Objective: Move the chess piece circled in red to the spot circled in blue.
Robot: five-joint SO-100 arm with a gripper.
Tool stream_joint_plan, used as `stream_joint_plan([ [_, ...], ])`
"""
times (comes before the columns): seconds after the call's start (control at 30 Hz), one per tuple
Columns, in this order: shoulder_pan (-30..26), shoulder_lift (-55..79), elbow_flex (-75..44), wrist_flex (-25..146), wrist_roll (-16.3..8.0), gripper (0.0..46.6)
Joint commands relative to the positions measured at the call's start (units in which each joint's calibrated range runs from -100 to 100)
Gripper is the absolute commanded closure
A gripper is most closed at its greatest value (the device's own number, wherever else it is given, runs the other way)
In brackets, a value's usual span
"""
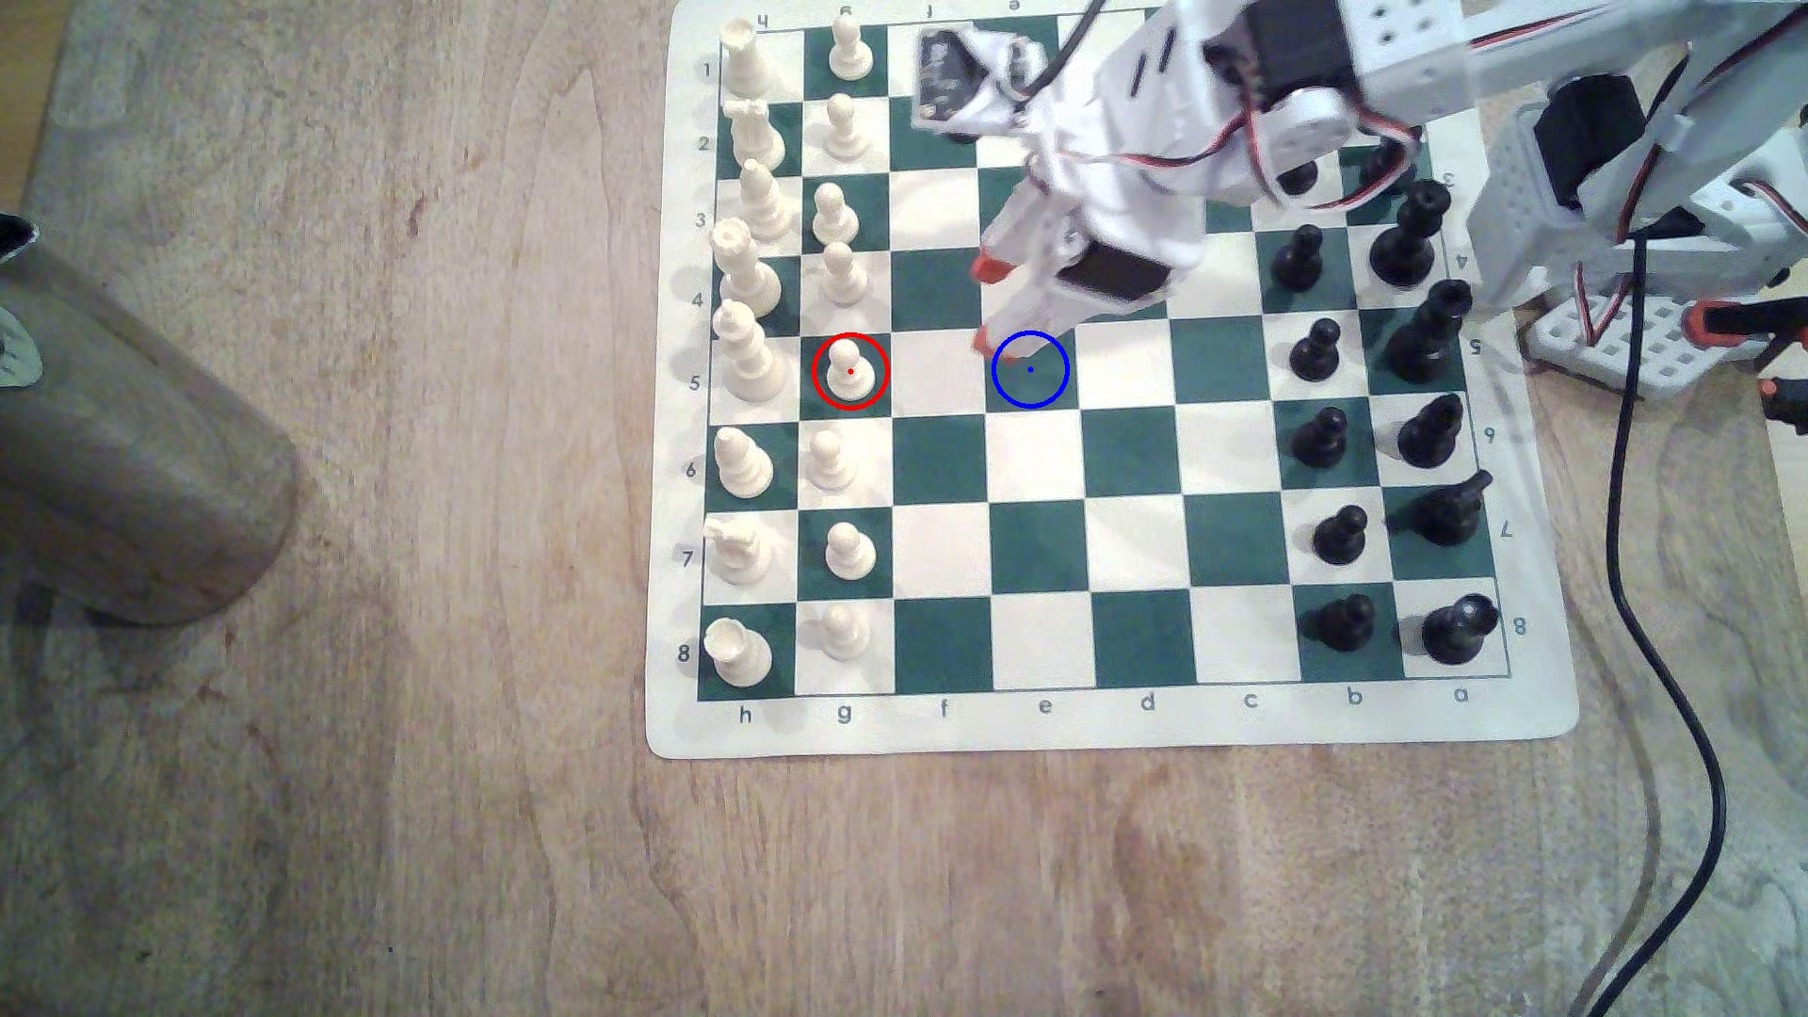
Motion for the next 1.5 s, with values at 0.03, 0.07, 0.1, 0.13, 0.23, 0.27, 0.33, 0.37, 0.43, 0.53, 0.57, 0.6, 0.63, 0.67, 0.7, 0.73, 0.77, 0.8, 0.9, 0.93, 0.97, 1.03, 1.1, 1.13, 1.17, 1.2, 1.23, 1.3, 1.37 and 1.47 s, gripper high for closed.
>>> stream_joint_plan([
  [0.03,-0.6,5.0,-8.2,-4.3,-0.7,30.9],
  [0.07,-1.1,7.1,-9.3,-5.3,-1.0,30.8],
  [0.1,-1.1,8.0,-10.1,-5.5,-1.1,30.8],
  [0.13,-1.2,8.6,-10.4,-5.8,-1.1,30.8],
  [0.23,-0.7,11.0,-12.5,-6.0,-1.0,30.6],
  [0.27,-0.6,11.8,-13.1,-6.0,-0.9,30.6],
  [0.33,-0.1,13.0,-14.1,-6.0,-0.7,30.4],
  [0.37,0.5,13.6,-15.1,-5.6,-0.7,30.1],
  [0.43,1.1,13.9,-15.6,-5.5,-0.7,29.8],
  [0.53,1.6,14.9,-15.5,-5.7,-0.4,28.6],
  [0.57,1.7,15.3,-15.5,-5.8,-0.4,28.5],
  [0.6,1.8,15.7,-15.6,-6.2,-0.4,28.5],
  [0.63,1.8,16.5,-15.8,-7.1,-0.4,28.7],
  [0.67,1.6,16.7,-15.8,-7.5,-0.4,29.0],
  [0.7,1.5,17.0,-15.8,-7.9,-0.4,29.0],
  [0.73,1.4,17.4,-15.9,-8.5,-0.4,29.0],
  [0.77,1.3,17.9,-15.9,-9.4,-0.4,29.0],
  [0.8,1.0,18.9,-15.9,-11.3,-0.4,29.0],
  [0.9,0.9,20.7,-17.3,-12.2,-0.6,29.8],
  [0.93,0.9,21.2,-17.8,-12.6,-0.6,29.9],
  [0.97,0.9,21.5,-17.9,-12.9,-0.7,30.0],
  [1.03,0.8,22.3,-18.5,-13.1,-0.7,30.0],
  [1.1,0.9,23.3,-19.2,-13.7,-0.8,30.1],
  [1.13,0.9,23.4,-19.2,-14.1,-0.8,30.1],
  [1.17,0.9,23.4,-19.2,-14.5,-0.8,30.1],
  [1.2,0.8,23.5,-19.2,-14.7,-0.9,30.2],
  [1.23,0.5,24.0,-19.6,-14.7,-1.1,30.3],
  [1.3,0.4,24.5,-20.1,-14.7,-1.2,30.3],
  [1.37,0.4,25.2,-20.8,-14.7,-1.2,30.4],
  [1.47,-0.2,25.9,-21.2,-14.8,-1.2,31.1],
])
